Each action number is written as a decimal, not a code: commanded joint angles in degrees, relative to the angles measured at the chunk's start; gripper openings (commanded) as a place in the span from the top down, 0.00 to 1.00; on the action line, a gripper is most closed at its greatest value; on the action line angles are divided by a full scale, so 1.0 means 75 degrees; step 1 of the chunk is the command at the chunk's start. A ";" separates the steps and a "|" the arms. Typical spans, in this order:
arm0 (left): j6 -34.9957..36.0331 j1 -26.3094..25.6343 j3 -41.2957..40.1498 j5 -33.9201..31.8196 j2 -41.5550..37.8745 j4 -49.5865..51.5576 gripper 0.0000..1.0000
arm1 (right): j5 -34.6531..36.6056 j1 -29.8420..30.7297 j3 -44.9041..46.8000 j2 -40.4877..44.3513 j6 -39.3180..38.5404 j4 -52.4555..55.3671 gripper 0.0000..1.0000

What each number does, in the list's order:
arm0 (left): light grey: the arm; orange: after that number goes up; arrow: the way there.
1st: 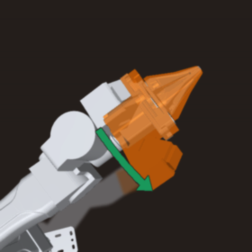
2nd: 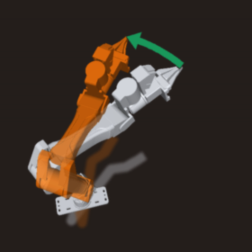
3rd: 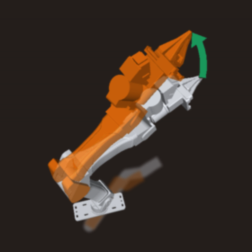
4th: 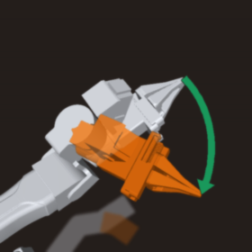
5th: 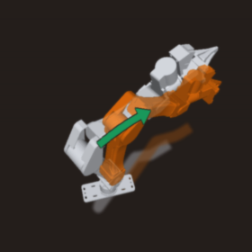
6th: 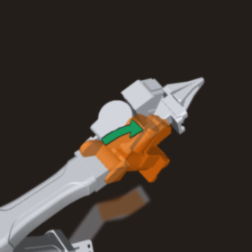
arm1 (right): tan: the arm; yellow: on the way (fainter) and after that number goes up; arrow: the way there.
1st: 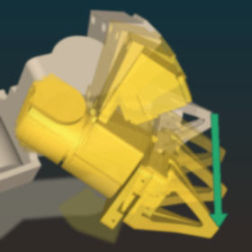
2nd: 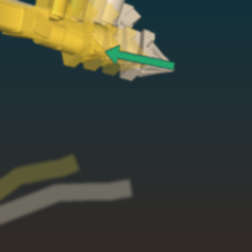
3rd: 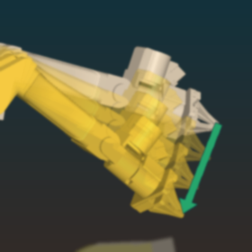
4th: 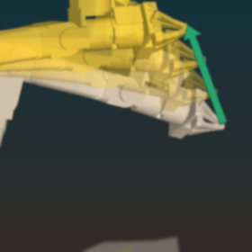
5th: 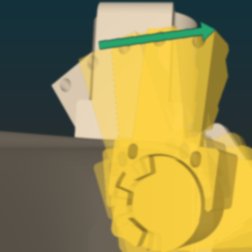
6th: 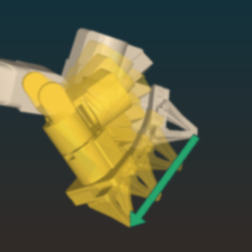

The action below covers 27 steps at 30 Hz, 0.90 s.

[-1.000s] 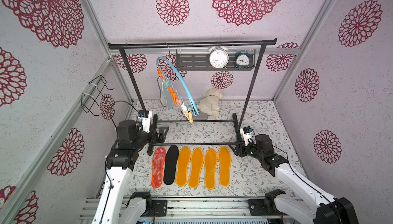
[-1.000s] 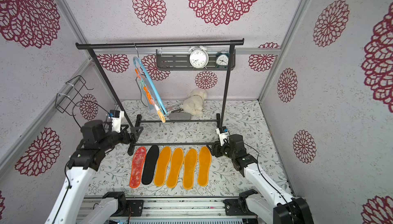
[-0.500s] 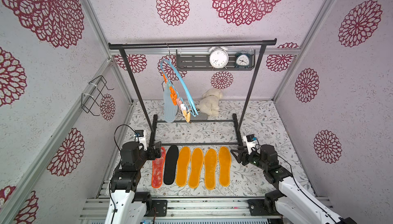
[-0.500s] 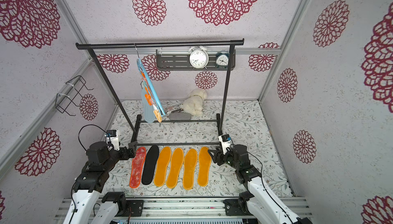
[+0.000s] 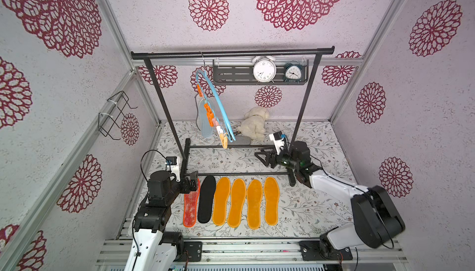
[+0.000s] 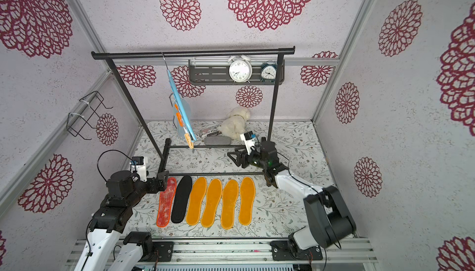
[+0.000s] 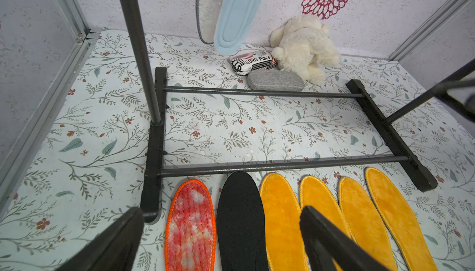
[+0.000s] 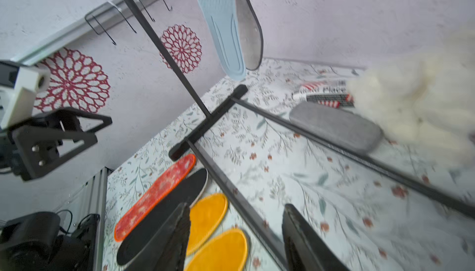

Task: Take the shoe insoles off the hanger
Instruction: Remove the insole from the hanger.

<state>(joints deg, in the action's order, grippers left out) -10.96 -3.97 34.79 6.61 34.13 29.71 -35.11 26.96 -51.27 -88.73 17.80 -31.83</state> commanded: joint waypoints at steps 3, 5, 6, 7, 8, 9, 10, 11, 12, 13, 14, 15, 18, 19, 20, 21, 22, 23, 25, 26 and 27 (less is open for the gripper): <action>0.0064 -0.0229 0.0120 -0.0246 -0.0066 0.0008 0.01 | -0.0767 0.0302 -0.2622 -0.1866 0.0535 -0.0982 0.39; 0.0067 -0.0309 0.0131 -0.0313 -0.0085 0.0056 0.01 | -0.0854 0.0395 -0.3663 -0.2666 0.0711 -0.1015 0.38; 0.0078 -0.0336 0.0131 -0.0333 -0.0086 0.0063 0.01 | -0.0898 0.0418 -0.4076 -0.2947 0.0801 -0.1034 0.38; 0.0079 -0.0372 0.0120 -0.0339 -0.0084 0.0058 0.01 | -0.0944 0.0448 -0.4639 -0.3366 0.0896 -0.1000 0.38; 0.0073 -0.0405 0.0120 -0.0356 -0.0077 0.0072 0.01 | -0.0971 0.0469 -0.5184 -0.3736 0.0968 -0.0902 0.37; 0.0078 -0.0436 0.0131 -0.0374 -0.0068 0.0089 0.01 | -0.1005 0.0502 -0.5661 -0.4046 0.0991 -0.0804 0.37; 0.0090 -0.0489 0.0163 -0.0391 -0.0059 0.0142 0.01 | -0.1030 0.0547 -0.6184 -0.4363 0.0995 -0.0717 0.36; 0.0090 -0.0549 0.0167 -0.0435 -0.0047 0.0168 0.01 | -0.1065 0.0591 -0.6752 -0.4737 0.1033 -0.0593 0.36; 0.0102 -0.0606 0.0156 -0.0479 -0.0048 0.0175 0.01 | -0.1158 0.0630 -0.7229 -0.5041 0.1078 -0.0497 0.36; 0.0113 -0.0678 0.0155 -0.0529 -0.0061 0.0181 0.01 | -0.1249 0.0667 -0.7806 -0.5379 0.1120 -0.0378 0.35; 0.0114 -0.0722 0.0155 -0.0566 -0.0062 0.0178 0.01 | -0.1330 0.0721 -0.8348 -0.5712 0.1162 -0.0266 0.35; 0.0113 -0.0757 0.0144 -0.0566 -0.0048 0.0177 0.01 | -0.1411 0.0758 -0.8785 -0.5973 0.1209 -0.0204 0.35; 0.0125 -0.0841 0.0155 -0.0617 -0.0039 0.0209 0.01 | -0.1596 0.0890 -1.0027 -0.6721 0.1351 0.0020 0.35; 0.0126 -0.0875 0.0155 -0.0618 -0.0038 0.0216 0.01 | -0.1653 0.0944 -1.0381 -0.6924 0.1376 0.0090 0.35; 0.0137 -0.0898 0.0155 -0.0622 -0.0037 0.0221 0.01 | -0.1681 0.0991 -1.0650 -0.7094 0.1427 0.0133 0.35; 0.0136 -0.0922 0.0155 -0.0652 -0.0027 0.0222 0.01 | -0.1721 0.1030 -1.0840 -0.7197 0.1470 0.0132 0.35; 0.0137 -0.0947 0.0155 -0.0658 -0.0017 0.0216 0.01 | -0.1768 0.1069 -1.0984 -0.7299 0.1549 0.0078 0.35; 0.0137 -0.0959 0.0149 -0.0666 -0.0017 0.0231 0.01 | -0.1762 0.1115 -1.1060 -0.7349 0.1633 0.0027 0.35; 0.0137 -0.0981 0.0155 -0.0684 -0.0016 0.0217 0.01 | -0.1764 0.1194 -1.1118 -0.7404 0.1736 -0.0120 0.37; 0.0139 -0.0986 0.0155 -0.0690 -0.0013 0.0217 0.01 | -0.1775 0.1229 -1.1119 -0.7415 0.1791 -0.0182 0.37; 0.0149 -0.0992 0.0155 -0.0688 -0.0013 0.0211 0.01 | -0.1743 0.1255 -1.1127 -0.7434 0.1870 -0.0208 0.40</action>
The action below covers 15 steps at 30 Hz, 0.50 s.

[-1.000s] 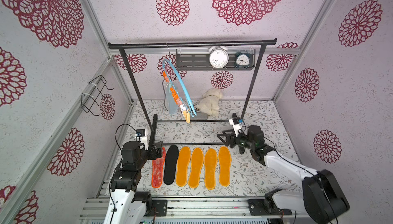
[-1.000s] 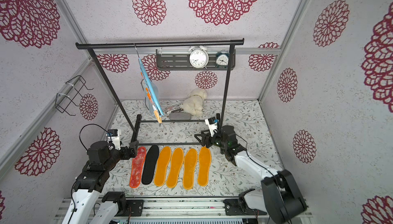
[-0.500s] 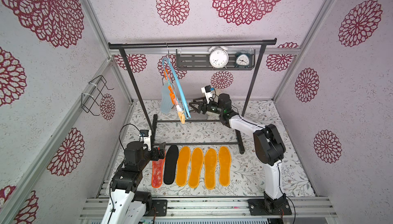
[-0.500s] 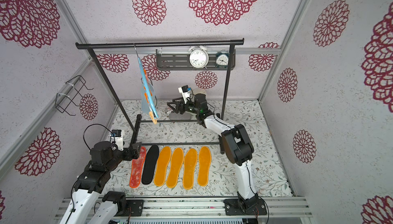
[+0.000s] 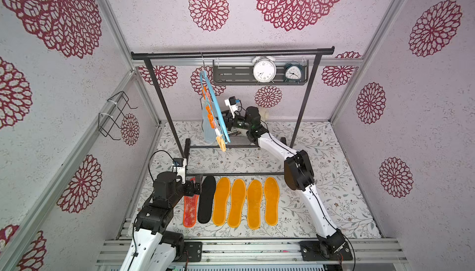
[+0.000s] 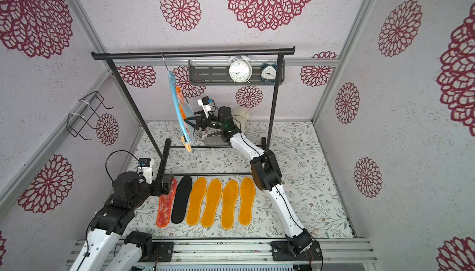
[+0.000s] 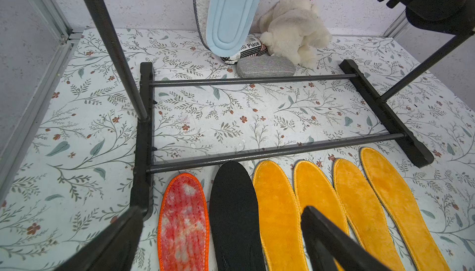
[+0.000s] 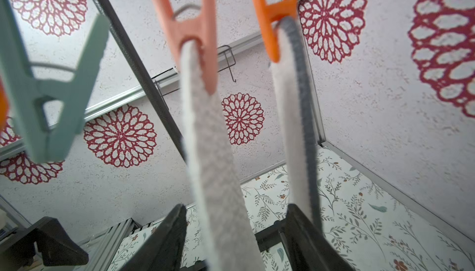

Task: Take the shoe insoles off the hanger
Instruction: Remove the insole from the hanger.

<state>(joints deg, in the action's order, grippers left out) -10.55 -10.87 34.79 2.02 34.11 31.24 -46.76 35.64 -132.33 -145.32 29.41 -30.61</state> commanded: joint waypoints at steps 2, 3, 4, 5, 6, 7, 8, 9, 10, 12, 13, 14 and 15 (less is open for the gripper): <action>0.0094 -0.0085 0.0155 -0.0091 -0.0014 0.0005 0.01 | -0.0219 0.0134 -0.0331 0.0049 0.0500 -0.0565 0.51; 0.0094 -0.0097 0.0155 -0.0093 -0.0024 0.0006 0.01 | -0.0235 0.0147 -0.0337 -0.0001 0.0656 -0.0716 0.57; 0.0094 -0.0097 0.0155 -0.0099 -0.0027 0.0005 0.01 | -0.0224 0.0147 -0.0383 -0.0050 0.0794 -0.0828 0.63; 0.0073 -0.0108 0.0155 -0.0094 -0.0040 0.0015 0.01 | -0.0214 0.0158 -0.0420 -0.0093 0.0891 -0.0899 0.71; 0.0092 -0.0114 0.0155 -0.0097 -0.0056 0.0023 0.01 | -0.0198 0.0158 -0.0457 -0.0133 0.0977 -0.0975 0.81; 0.0088 -0.0135 0.0155 -0.0118 -0.0082 0.0035 0.01 | -0.0150 0.0158 -0.0518 -0.0174 0.1012 -0.0981 0.90; 0.0093 -0.0142 0.0155 -0.0140 -0.0093 0.0036 0.01 | -0.0099 0.0158 -0.0589 -0.0200 0.1017 -0.0899 0.97; 0.0086 -0.0155 0.0155 -0.0153 -0.0111 0.0030 0.01 | -0.0083 0.0158 -0.0641 -0.0218 0.1012 -0.0841 1.00; 0.0073 -0.0152 0.0165 -0.0167 -0.0111 0.0024 0.01 | -0.0082 0.0158 -0.0649 -0.0218 0.0996 -0.0834 1.00; -0.0008 -0.0152 0.0187 -0.0176 -0.0131 0.0006 0.01 | -0.0106 0.0147 -0.0660 -0.0196 0.0985 -0.0731 1.00; -0.0040 -0.0155 0.0221 -0.0066 -0.0115 0.0010 0.01 | -0.0189 0.0138 -0.0660 -0.0185 0.0985 -0.0700 1.00; -0.0075 -0.0147 0.0284 0.0057 -0.0101 0.0023 0.00 | -0.0298 0.0126 -0.0660 -0.0173 0.0966 -0.0674 1.00; -0.0122 -0.0144 0.0408 0.0180 -0.0053 0.0090 0.00 | -0.0454 0.0113 -0.0660 -0.0160 0.0961 -0.0633 1.00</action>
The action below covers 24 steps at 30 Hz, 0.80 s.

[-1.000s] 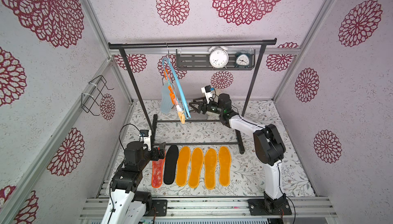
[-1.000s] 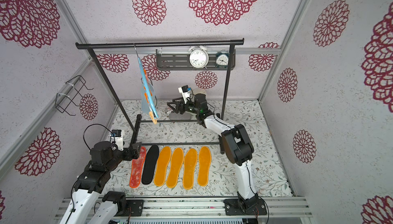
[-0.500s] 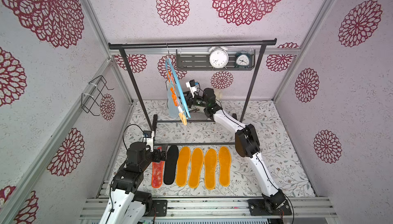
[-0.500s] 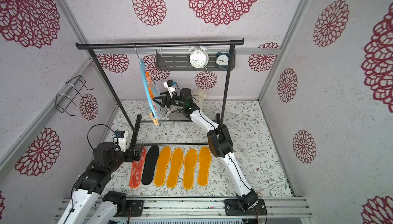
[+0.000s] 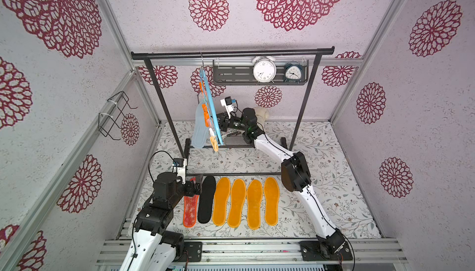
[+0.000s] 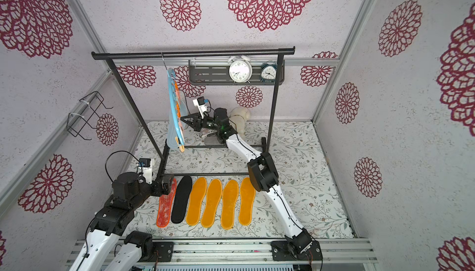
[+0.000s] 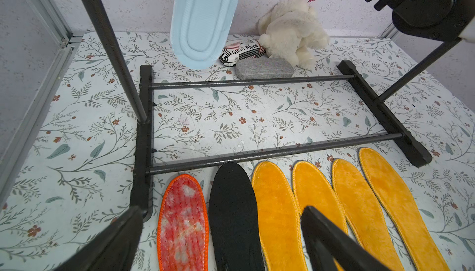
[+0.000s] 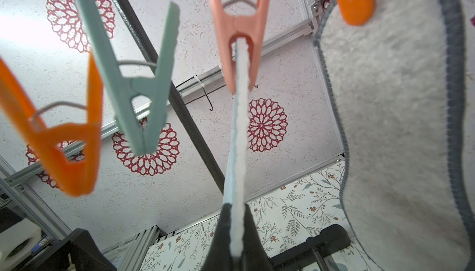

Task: Take the shoe insoles off the hanger
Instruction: Remove the insole from the hanger.

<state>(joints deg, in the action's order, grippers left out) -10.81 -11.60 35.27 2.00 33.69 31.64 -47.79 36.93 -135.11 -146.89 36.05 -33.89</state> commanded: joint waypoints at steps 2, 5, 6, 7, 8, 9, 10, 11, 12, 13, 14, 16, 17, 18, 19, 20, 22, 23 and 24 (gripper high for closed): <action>-0.0252 0.0013 0.0790 0.0414 0.0168 0.0304 0.02 | -0.0660 -0.0083 -0.0290 0.0101 0.0003 -0.0037 1.00; -0.0441 0.0386 0.1693 0.1148 0.0647 0.0652 0.04 | -0.1253 -0.0117 -0.0258 0.0229 -0.0264 0.0496 1.00; -0.0466 0.0570 0.2032 0.1399 0.0907 0.0764 0.05 | -0.1441 -0.0119 -0.0238 0.0277 -0.0361 0.0695 1.00; -0.0548 0.0774 0.2430 0.1620 0.1176 0.0847 0.07 | -0.1610 -0.0113 -0.0204 0.0317 -0.0423 0.0826 1.00; -0.0601 0.0992 0.2716 0.1868 0.1422 0.0866 0.09 | -0.1761 -0.0130 -0.0159 0.0360 -0.0456 0.0906 1.00; -0.0621 0.1221 0.3034 0.2264 0.1738 0.0853 0.11 | -0.1891 -0.0137 -0.0097 0.0406 -0.0464 0.0984 1.00; -0.0621 0.1394 0.3339 0.2584 0.2006 0.0823 0.13 | -0.1996 -0.0148 -0.0021 0.0463 -0.0470 0.0993 1.00; -0.0633 0.1459 0.3580 0.2659 0.2276 0.0810 0.13 | -0.2091 -0.0154 0.0050 0.0507 -0.0462 0.1002 1.00; -0.0548 0.1459 0.3861 0.2681 0.2521 0.0799 0.14 | -0.2185 -0.0166 0.0123 0.0561 -0.0457 0.1013 1.00; -0.0446 0.1461 0.4094 0.2676 0.2734 0.0741 0.14 | -0.2280 -0.0177 0.0188 0.0599 -0.0448 0.1012 1.00; -0.0386 0.1474 0.4256 0.2639 0.2896 0.0653 0.14 | -0.2336 -0.0177 0.0261 0.0646 -0.0447 0.1037 1.00; -0.0278 0.1536 0.4647 0.2622 0.3283 0.0499 0.14 | -0.2514 -0.0189 0.0421 0.0755 -0.0432 0.1015 1.00; -0.0250 0.1568 0.4797 0.2626 0.3466 0.0462 0.14 | -0.2564 -0.0189 0.0491 0.0794 -0.0426 0.1011 1.00; -0.0214 0.1617 0.4954 0.2682 0.3688 0.0440 0.14 | -0.2619 -0.0193 0.0583 0.0858 -0.0404 0.0987 1.00; -0.0182 0.1645 0.5147 0.2738 0.3907 0.0445 0.15 | -0.2680 -0.0194 0.0679 0.0915 -0.0364 0.0935 1.00; -0.0188 0.1673 0.5274 0.2745 0.4065 0.0420 0.15 | -0.2707 -0.0201 0.0778 0.0986 -0.0339 0.0880 1.00; -0.0211 0.1726 0.5448 0.2863 0.4403 0.0193 0.16 | -0.2730 -0.0212 0.1054 0.1147 -0.0283 0.0733 1.00; -0.0211 0.1744 0.5510 0.2968 0.4538 0.0078 0.16 | -0.2751 -0.0211 0.1170 0.1215 -0.0213 0.0607 1.00; -0.0221 0.1777 0.5567 0.3111 0.4723 -0.0070 0.16 | -0.2765 -0.0221 0.1283 0.1265 -0.0131 0.0486 1.00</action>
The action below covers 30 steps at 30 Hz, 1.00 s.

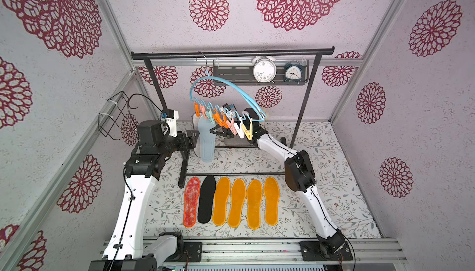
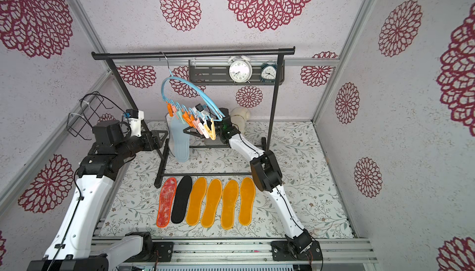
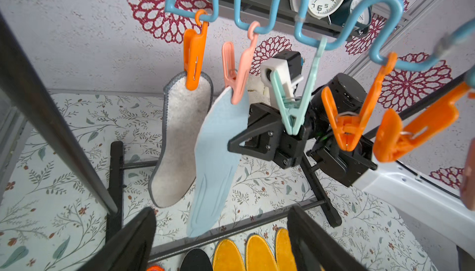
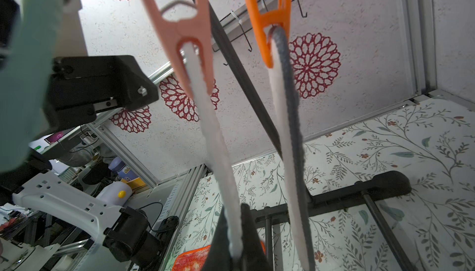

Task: Take the shoe insoles off the hanger
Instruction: Remove the insole from the hanger, then open the clamp at the hanger.

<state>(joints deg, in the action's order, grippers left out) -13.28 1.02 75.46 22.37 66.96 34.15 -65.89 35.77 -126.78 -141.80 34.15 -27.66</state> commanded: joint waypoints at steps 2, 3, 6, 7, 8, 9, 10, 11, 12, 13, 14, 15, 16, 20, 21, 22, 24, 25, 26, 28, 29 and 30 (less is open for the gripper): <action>0.0049 0.0137 0.0325 0.0805 0.0660 -0.0681 0.17 | -0.0350 -0.0064 0.0354 0.0659 0.0269 -0.0561 1.00; -0.0017 0.0146 0.0409 0.1018 0.0852 -0.0817 0.18 | -0.0356 -0.0070 0.0422 0.0691 0.0351 -0.0654 1.00; -0.0247 0.0140 0.0474 0.1545 0.1268 -0.1485 0.18 | -0.0367 -0.0064 0.0593 0.0771 0.0473 -0.0870 1.00; -0.0338 0.0146 0.0466 0.1622 0.1383 -0.1716 0.17 | -0.0378 -0.0058 0.0600 0.0776 0.0491 -0.0874 1.00; -0.0409 0.0145 0.0479 0.1631 0.1460 -0.1929 0.16 | -0.0391 -0.0058 0.0603 0.0768 0.0513 -0.0881 1.00; -0.0421 0.0147 0.0548 0.1591 0.1573 -0.2053 0.16 | -0.0389 -0.0057 0.0640 0.0788 0.0527 -0.0900 1.00; -0.0390 0.0136 0.0656 0.1641 0.1732 -0.2088 0.16 | -0.0392 -0.0058 0.0676 0.0811 0.0546 -0.0931 1.00; -0.0383 0.0145 0.0808 0.1722 0.1902 -0.2088 0.16 | -0.0413 -0.0058 0.0719 0.0821 0.0586 -0.0977 1.00; -0.0362 0.0144 0.0974 0.1813 0.2086 -0.2043 0.16 | -0.0426 -0.0058 0.0759 0.0837 0.0642 -0.1062 1.00; -0.0343 0.0145 0.1122 0.1871 0.2262 -0.2030 0.17 | -0.0429 -0.0058 0.0801 0.0867 0.0690 -0.1123 1.00; -0.0340 0.0146 0.1211 0.1923 0.2386 -0.2067 0.17 | -0.0443 -0.0058 0.0825 0.0868 0.0718 -0.1158 1.00; -0.0336 0.0140 0.1295 0.1952 0.2514 -0.2136 0.17 | -0.0454 -0.0058 0.0853 0.0872 0.0753 -0.1197 1.00; -0.0360 0.0145 0.1374 0.1973 0.2631 -0.2222 0.18 | -0.0465 -0.0057 0.0861 0.0886 0.0778 -0.1210 1.00; -0.0546 0.0146 0.1742 0.2329 0.3136 -0.2440 0.21 | -0.0449 -0.0058 0.0897 0.0915 0.0802 -0.1222 1.00; -0.0593 0.0146 0.1794 0.2411 0.3211 -0.2526 0.22 | -0.0449 -0.0058 0.0903 0.0911 0.0813 -0.1233 1.00; -0.0667 0.0146 0.1805 0.2505 0.3266 -0.2668 0.22 | -0.0449 -0.0058 0.0897 0.0914 0.0825 -0.1243 1.00; -0.0788 0.0144 0.1833 0.2597 0.3355 -0.2894 0.23 | -0.0449 -0.0048 0.0904 0.0907 0.0837 -0.1246 1.00; -0.0812 0.0146 0.1900 0.2675 0.3424 -0.2962 0.24 | -0.0455 -0.0047 0.0897 0.0911 0.0843 -0.1246 1.00; -0.0838 0.0146 0.1956 0.2733 0.3483 -0.2971 0.25 | -0.0460 -0.0047 0.0896 0.0924 0.0849 -0.1234 1.00; -0.0918 0.0146 0.2061 0.2825 0.3586 -0.3025 0.29 | -0.0473 -0.0056 0.0924 0.0939 0.0846 -0.1234 1.00; -0.0935 0.0146 0.2089 0.2858 0.3616 -0.3040 0.33 | -0.0473 -0.0058 0.0937 0.0936 0.0850 -0.1234 1.00; -0.0954 0.0146 0.2091 0.2871 0.3623 -0.3081 0.37 | -0.0476 -0.0058 0.0937 0.0949 0.0840 -0.1222 1.00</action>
<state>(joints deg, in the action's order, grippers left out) -19.44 1.78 89.32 41.87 93.69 14.06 -67.75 35.66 -119.96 -138.82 39.72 -35.38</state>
